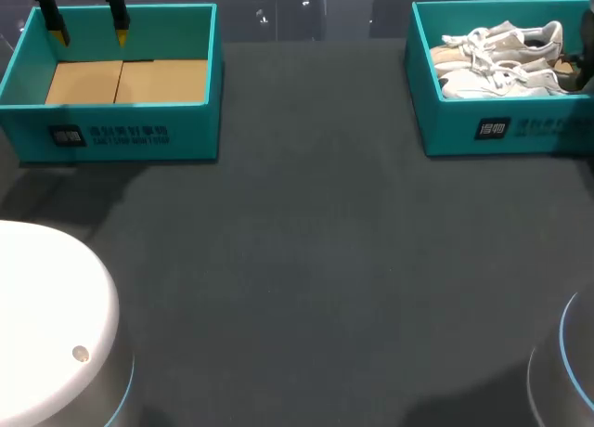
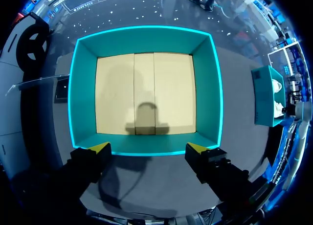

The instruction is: Take the shoe out of the shoebox, open the shoe tongue, remove and reinsert the insole, then place the shoe into the shoebox

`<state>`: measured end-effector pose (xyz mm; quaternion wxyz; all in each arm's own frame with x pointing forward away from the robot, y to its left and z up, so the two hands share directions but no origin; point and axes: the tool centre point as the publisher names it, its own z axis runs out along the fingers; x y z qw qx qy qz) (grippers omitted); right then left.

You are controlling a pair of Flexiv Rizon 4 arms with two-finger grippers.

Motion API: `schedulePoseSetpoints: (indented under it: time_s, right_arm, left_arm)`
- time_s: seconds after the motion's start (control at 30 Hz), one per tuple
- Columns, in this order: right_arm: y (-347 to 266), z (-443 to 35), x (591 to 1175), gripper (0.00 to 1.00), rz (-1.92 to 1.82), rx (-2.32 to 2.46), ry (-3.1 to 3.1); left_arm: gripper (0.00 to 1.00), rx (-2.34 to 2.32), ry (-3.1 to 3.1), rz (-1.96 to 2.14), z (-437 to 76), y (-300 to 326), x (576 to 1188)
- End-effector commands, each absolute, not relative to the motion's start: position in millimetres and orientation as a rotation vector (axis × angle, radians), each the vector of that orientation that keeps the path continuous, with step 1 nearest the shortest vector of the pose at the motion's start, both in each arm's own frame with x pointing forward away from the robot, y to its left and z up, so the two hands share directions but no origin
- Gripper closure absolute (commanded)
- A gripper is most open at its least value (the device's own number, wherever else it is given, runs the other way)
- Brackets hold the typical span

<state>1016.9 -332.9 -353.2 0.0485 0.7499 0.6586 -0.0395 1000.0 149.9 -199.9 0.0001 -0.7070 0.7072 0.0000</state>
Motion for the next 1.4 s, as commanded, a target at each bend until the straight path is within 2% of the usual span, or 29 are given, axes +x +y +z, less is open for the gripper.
schedulePoseSetpoints:
  time_s: [0.03,0.7,1.4]
  right_arm:
    - [-333,-348,1020,1.0,-0.127,2.287,2.005]
    - [-344,-311,1029,1.0,-0.127,2.273,1.937]
    - [-339,-223,1031,1.0,-0.138,2.16,1.814]
  left_arm:
    - [0.0,-2.221,2.222,0.0,-200,150,1000]
    - [0.0,-2.221,2.222,0.0,-200,150,1000]
    - [0.0,-2.221,2.222,0.0,-200,150,1000]
